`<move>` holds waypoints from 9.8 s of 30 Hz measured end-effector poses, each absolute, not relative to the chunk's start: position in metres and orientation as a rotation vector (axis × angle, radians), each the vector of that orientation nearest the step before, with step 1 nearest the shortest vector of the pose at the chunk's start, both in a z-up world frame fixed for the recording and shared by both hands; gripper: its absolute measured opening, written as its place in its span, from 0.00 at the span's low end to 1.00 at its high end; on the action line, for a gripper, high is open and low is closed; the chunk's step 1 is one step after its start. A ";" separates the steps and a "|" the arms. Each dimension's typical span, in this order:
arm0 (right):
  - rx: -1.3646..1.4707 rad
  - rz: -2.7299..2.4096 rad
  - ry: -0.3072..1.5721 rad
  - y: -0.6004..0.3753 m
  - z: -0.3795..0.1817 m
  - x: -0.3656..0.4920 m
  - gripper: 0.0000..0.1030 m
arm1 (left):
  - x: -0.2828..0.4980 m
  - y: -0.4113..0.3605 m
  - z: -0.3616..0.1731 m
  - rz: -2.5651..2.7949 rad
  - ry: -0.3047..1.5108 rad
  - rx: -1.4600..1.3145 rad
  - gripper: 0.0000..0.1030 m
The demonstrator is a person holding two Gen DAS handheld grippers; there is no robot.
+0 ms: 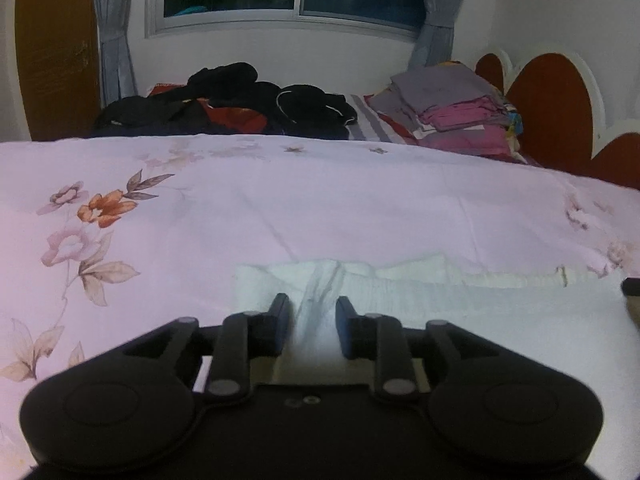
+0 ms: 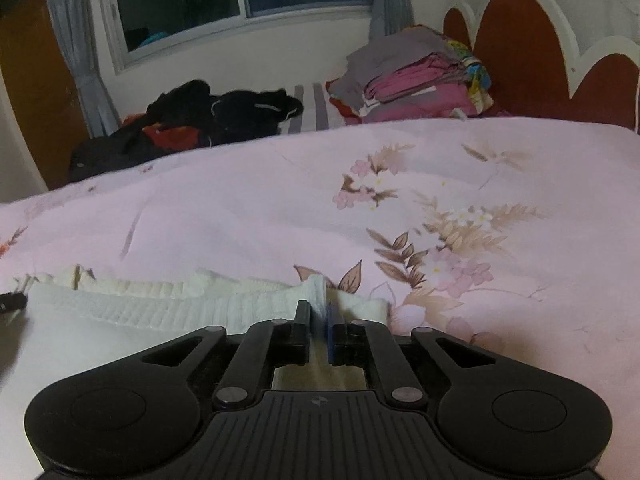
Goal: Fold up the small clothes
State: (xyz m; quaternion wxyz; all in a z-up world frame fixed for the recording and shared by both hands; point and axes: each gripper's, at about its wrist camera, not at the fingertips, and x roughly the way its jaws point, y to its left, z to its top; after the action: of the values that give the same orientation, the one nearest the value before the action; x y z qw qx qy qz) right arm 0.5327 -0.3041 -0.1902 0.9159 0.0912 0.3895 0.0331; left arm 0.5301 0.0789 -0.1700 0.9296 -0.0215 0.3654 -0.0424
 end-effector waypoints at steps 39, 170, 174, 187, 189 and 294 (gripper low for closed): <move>0.053 0.163 0.861 -0.237 -0.194 0.440 0.46 | 0.438 0.049 -0.165 -0.161 0.805 0.021 0.59; 0.393 0.201 0.792 -0.332 -0.153 0.400 0.46 | 0.342 -0.121 -0.166 -0.607 0.869 -0.132 0.24; 0.438 0.239 0.841 -0.320 -0.165 0.419 0.46 | 0.332 -0.091 -0.151 -0.558 0.868 -0.160 0.25; 0.530 0.278 0.871 -0.310 -0.192 0.449 0.46 | 0.371 -0.012 -0.122 -0.282 0.769 -0.259 0.34; 0.518 0.268 0.867 -0.308 -0.191 0.449 0.42 | 0.385 -0.011 -0.123 -0.270 0.762 -0.270 0.34; 0.292 0.127 0.941 -0.292 -0.171 0.324 0.39 | 0.399 -0.048 -0.169 -0.335 0.884 -0.125 0.33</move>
State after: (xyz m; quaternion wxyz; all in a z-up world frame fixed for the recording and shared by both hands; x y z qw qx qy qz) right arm 0.3244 -0.2922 -0.1713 0.8792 0.1401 0.4513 0.0611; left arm 0.3988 -0.0477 -0.1692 0.8886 -0.0600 0.4253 -0.1610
